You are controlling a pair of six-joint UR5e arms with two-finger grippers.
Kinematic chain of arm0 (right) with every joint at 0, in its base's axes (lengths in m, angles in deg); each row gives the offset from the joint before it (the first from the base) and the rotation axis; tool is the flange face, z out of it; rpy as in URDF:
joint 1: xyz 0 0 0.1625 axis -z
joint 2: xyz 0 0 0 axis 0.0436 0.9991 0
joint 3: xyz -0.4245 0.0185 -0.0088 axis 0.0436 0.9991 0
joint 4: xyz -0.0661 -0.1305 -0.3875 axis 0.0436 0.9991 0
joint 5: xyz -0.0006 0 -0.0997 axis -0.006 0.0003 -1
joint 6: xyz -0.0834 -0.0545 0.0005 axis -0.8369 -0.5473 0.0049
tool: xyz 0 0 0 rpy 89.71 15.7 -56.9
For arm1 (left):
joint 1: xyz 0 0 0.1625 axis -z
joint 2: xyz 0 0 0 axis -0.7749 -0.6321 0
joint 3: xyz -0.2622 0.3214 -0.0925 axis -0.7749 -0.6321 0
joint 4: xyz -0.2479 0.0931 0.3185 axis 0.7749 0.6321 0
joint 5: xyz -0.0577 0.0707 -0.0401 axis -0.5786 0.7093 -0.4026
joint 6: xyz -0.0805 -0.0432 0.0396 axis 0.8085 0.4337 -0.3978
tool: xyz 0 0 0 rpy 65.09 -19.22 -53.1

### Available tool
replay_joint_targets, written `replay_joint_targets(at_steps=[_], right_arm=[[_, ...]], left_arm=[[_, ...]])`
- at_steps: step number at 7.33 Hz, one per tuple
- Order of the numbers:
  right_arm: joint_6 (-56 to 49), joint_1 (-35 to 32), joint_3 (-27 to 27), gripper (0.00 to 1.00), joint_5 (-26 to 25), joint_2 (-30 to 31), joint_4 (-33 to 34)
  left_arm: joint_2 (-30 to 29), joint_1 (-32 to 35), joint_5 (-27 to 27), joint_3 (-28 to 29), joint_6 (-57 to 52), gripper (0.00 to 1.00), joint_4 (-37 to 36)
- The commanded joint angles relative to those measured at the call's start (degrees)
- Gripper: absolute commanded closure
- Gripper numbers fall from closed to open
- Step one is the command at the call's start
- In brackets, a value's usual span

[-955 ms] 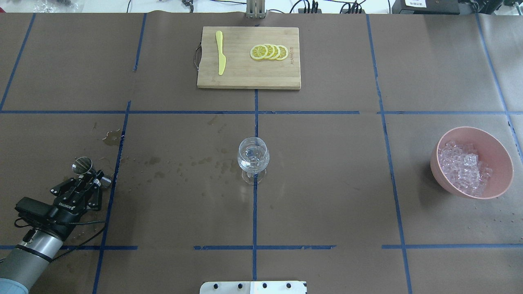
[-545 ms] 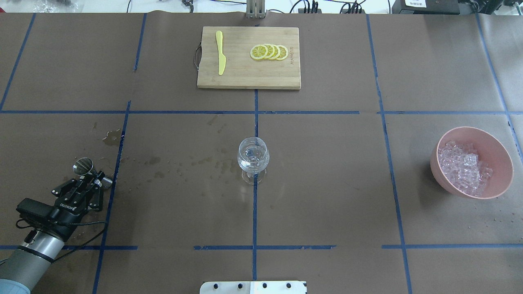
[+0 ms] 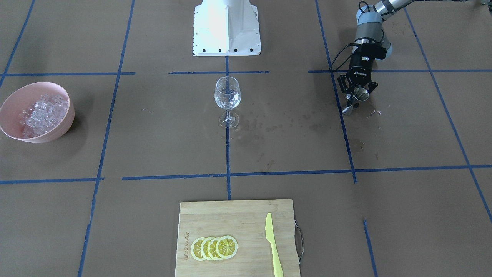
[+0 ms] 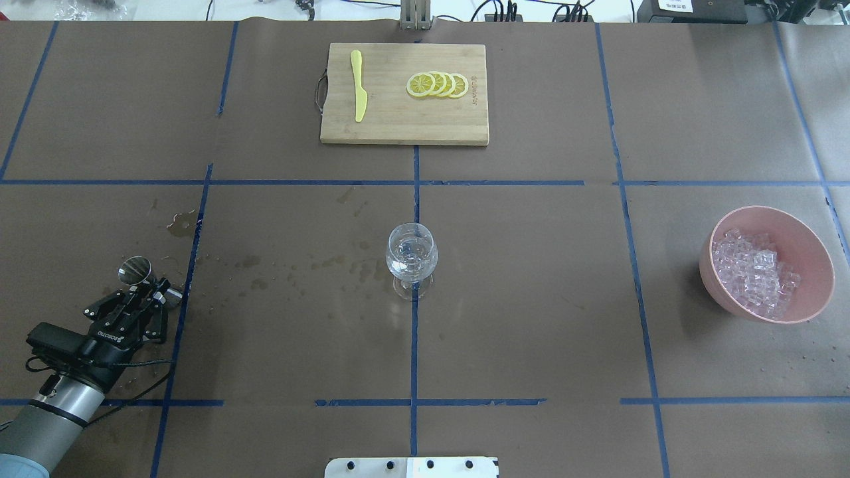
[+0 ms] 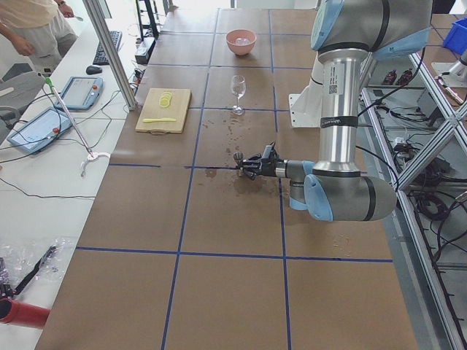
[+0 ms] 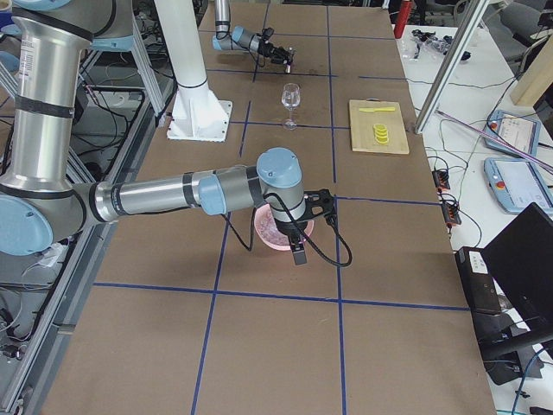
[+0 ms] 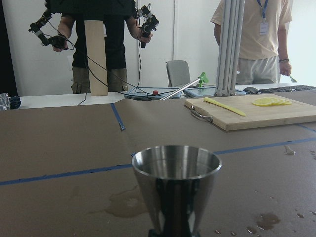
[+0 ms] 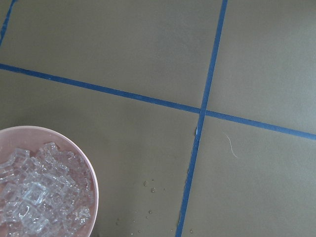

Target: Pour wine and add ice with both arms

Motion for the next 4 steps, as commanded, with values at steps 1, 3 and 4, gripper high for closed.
replay_joint_targets(at_steps=[1,3,4], right_arm=[[0.0,0.0,0.03,0.0,0.0,0.0,-0.09],[0.0,0.0,0.03,0.0,0.0,0.0,0.0],[0.0,0.0,0.03,0.0,0.0,-0.08,0.0]], left_arm=[[0.04,0.0,0.0,0.03,-0.33,0.62,0.0],[0.04,0.09,0.0,-0.14,-0.5,0.45,0.0],[0.04,0.09,0.0,-0.23,-0.59,0.32,0.0]])
